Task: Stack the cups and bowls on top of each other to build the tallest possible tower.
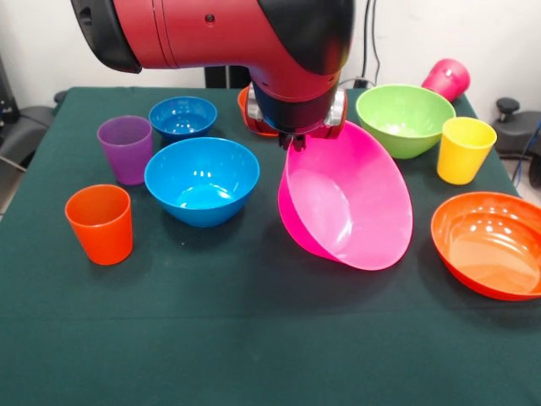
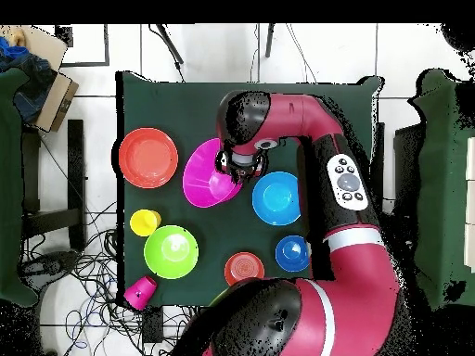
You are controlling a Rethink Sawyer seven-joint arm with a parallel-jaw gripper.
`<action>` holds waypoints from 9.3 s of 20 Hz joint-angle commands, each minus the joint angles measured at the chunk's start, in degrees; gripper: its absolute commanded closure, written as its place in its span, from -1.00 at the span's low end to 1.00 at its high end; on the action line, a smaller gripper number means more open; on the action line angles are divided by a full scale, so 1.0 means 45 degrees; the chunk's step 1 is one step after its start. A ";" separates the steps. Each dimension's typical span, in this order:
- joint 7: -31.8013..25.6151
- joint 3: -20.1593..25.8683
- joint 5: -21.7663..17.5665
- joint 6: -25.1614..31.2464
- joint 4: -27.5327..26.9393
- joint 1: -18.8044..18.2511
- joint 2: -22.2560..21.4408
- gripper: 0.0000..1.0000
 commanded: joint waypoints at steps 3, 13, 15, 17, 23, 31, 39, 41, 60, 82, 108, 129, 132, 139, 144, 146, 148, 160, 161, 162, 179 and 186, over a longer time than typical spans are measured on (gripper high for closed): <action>-0.2703 0.0512 -0.0478 0.1147 -0.0123 0.0269 -0.0184 1.00; -0.2607 0.0538 -0.0387 0.1614 -0.0389 0.0326 -0.0133 1.00; -0.2615 0.0560 -0.0405 0.1787 -0.0614 0.0356 -0.0033 1.00; -0.2679 0.0585 -0.0473 0.1896 -0.0879 0.0392 0.0116 1.00; -0.3048 0.0721 -0.0718 0.2112 -0.1642 0.0451 0.0517 1.00; -0.3128 0.0753 -0.0762 0.2358 -0.2120 0.0529 0.0693 1.00; -0.3189 0.0777 -0.0785 0.2860 -0.2834 0.0678 0.0979 1.00; -0.3242 0.0799 -0.0801 0.3055 -0.3057 0.0716 0.1060 1.00; -0.3723 0.0974 -0.0938 0.4081 -0.4231 0.0945 0.1455 1.00; -0.3693 0.0841 -0.0690 0.3585 -0.3296 0.0780 0.1074 1.00; -0.3880 0.0650 -0.0976 0.1865 -0.2078 0.0544 0.0780 1.00; -0.3310 0.0643 -0.0880 0.1295 -0.1125 0.0446 0.0128 1.00; -0.2961 0.0558 -0.0762 0.1722 -0.0915 0.0617 -0.0559 1.00; -0.2896 0.0638 -0.0720 0.2473 -0.1322 0.0687 -0.0609 1.00; -0.2847 0.0640 -0.0663 0.2535 -0.1217 0.0680 -0.0773 1.00; -0.2947 0.0688 -0.0706 0.2718 -0.1455 0.0712 -0.0656 1.00; -0.2997 0.0726 -0.0756 0.2959 -0.1737 0.0781 -0.0535 1.00; -0.3170 0.0936 -0.0959 0.3770 -0.2962 0.0998 0.0113 1.00; -0.3123 0.0941 -0.0922 0.3759 -0.2982 0.1004 0.0146 1.00; -0.3076 0.0946 -0.0885 0.3748 -0.3003 0.1009 0.0179 1.00; -0.3854 0.1083 -0.1168 0.3410 -0.4185 0.1142 0.0885 1.00; -0.3918 0.1090 -0.1204 0.3660 -0.4664 0.1221 0.1065 1.00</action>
